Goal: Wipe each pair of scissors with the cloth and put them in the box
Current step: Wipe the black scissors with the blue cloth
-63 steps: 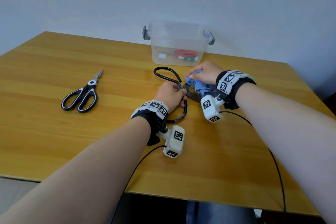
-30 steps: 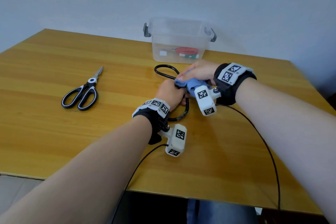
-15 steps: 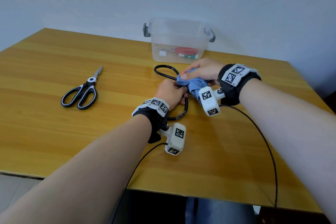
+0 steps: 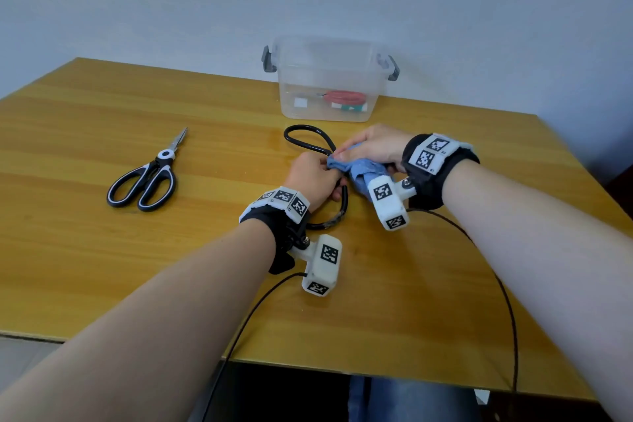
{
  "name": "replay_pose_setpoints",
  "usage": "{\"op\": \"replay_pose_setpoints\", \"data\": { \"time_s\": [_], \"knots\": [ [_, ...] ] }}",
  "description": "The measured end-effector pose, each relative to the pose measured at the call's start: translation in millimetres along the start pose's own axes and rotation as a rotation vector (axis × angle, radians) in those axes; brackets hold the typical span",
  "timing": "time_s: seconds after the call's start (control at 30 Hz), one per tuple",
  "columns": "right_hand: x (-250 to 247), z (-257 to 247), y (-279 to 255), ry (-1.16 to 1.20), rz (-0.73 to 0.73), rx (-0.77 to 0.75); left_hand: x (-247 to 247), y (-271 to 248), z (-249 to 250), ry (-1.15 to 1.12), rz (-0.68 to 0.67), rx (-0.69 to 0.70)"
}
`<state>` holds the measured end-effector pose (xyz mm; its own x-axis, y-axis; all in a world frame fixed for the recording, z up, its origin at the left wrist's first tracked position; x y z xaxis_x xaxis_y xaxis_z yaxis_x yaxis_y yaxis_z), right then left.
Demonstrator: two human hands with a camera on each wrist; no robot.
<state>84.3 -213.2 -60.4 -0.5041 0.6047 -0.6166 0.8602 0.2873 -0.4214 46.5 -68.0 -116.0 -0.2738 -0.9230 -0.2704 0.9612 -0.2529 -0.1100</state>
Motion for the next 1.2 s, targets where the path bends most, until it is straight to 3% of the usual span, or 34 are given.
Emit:
{"op": "replay_pose_setpoints", "data": {
  "time_s": [0.23,0.3,0.37,0.47,0.53,0.73,0.87,0.93,1.0,1.2],
  "knots": [
    [-29.6,23.4,1.2,-0.029,0.338,0.010,4.0,-1.6,2.3,0.020,-0.014,-0.021],
    [-32.1,19.5,-1.8,0.004,0.309,-0.009,3.8,-2.6,4.0,0.021,-0.006,-0.019],
    [-26.6,10.8,-1.8,0.038,0.176,-0.056,2.8,-4.0,5.0,0.004,-0.007,-0.012],
    [-5.0,-5.3,-4.2,-0.122,-0.035,-0.099,1.2,-5.2,5.4,-0.006,-0.019,0.008],
    [-2.0,-3.2,-2.5,-0.190,0.013,-0.103,1.5,-5.8,4.3,-0.005,-0.026,0.007],
    [-28.0,22.5,-3.8,-0.079,0.308,-0.059,3.7,-5.4,6.1,0.042,-0.032,0.005],
    [-20.8,14.4,-10.6,0.087,0.113,-0.114,3.1,-3.3,6.0,0.048,-0.018,0.014],
    [-11.3,7.3,-11.2,-0.043,0.055,-0.138,1.9,-2.4,4.4,0.066,-0.020,0.017],
    [-5.4,6.4,-9.4,-0.156,0.077,-0.152,1.6,-2.1,2.5,0.074,-0.018,0.016],
    [-21.3,17.1,-6.2,-0.117,0.248,-0.137,1.5,-1.2,1.7,0.073,0.004,-0.007]
  ]
}}
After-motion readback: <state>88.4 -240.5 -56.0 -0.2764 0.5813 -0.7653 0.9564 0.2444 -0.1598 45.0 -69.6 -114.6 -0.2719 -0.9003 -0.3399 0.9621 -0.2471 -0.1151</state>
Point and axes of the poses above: each hand's wrist, its own y-axis towards the middle knuckle, its own x-axis out of the palm, z = x × y, the point moved 4 cm from there along y, towards the middle knuckle, and after that the axes turned 9 degrees about -z, right-handed, at the moved point
